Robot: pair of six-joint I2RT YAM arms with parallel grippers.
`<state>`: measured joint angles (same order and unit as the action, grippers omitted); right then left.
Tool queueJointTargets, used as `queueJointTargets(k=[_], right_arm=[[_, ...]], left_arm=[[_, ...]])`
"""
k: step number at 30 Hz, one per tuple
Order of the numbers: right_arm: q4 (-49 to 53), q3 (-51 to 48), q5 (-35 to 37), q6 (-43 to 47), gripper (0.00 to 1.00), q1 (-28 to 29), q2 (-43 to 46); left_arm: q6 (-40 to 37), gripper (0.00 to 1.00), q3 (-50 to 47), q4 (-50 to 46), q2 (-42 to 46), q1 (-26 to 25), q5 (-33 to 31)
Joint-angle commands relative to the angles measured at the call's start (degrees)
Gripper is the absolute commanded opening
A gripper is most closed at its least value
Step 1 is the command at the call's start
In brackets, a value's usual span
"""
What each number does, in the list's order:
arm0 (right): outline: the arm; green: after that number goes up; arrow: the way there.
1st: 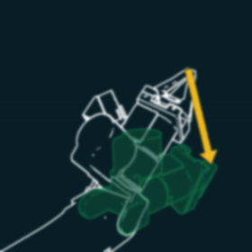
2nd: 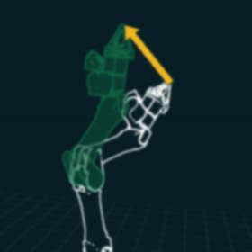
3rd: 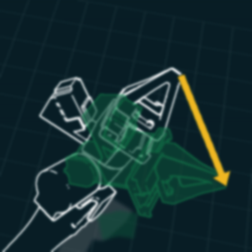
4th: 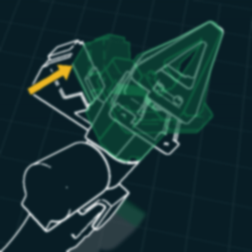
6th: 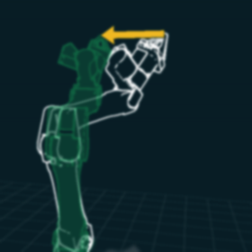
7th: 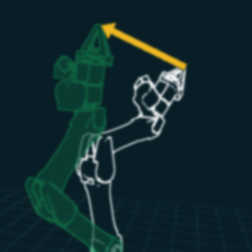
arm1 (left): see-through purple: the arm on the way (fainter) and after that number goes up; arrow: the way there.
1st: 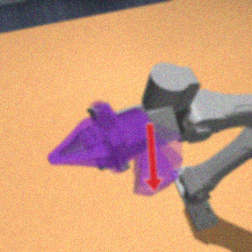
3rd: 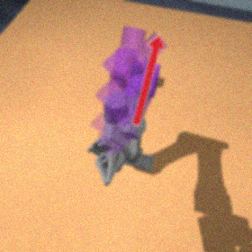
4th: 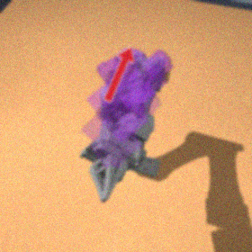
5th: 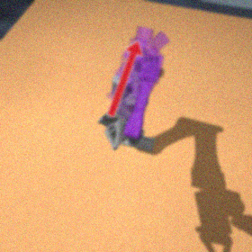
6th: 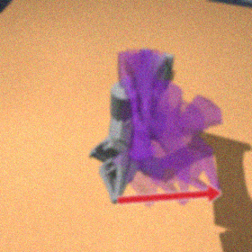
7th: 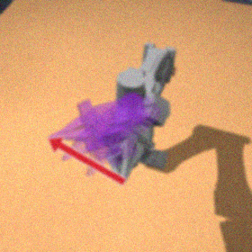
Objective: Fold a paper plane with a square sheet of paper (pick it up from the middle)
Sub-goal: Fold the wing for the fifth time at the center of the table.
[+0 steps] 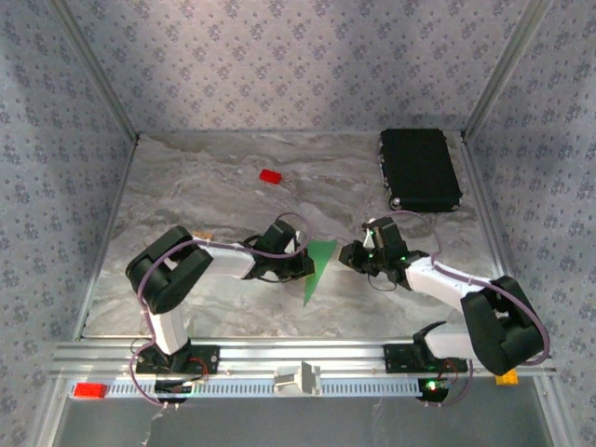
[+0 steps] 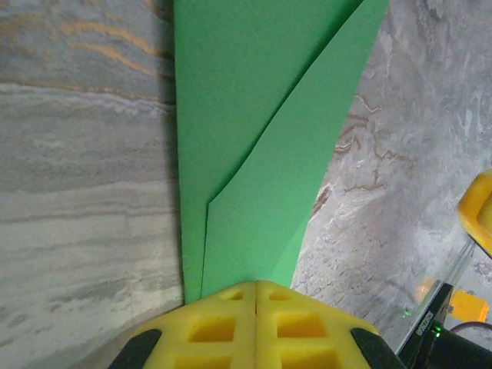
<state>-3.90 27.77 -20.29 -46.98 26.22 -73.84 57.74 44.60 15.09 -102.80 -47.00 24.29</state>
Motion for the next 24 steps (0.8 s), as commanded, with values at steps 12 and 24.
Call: queueJointTargets(k=[12,24], right_arm=[[3.45,0.00,2.23,-1.46,0.18,2.36,1.16],[2.82,0.09,2.03,-2.16,0.20,4.63,0.33]], left_arm=[[-8.34,0.21,0.10,-14.25,12.96,0.42,-8.07],[-10.62,0.22,1.10,-13.48,7.38,2.64,2.37]])
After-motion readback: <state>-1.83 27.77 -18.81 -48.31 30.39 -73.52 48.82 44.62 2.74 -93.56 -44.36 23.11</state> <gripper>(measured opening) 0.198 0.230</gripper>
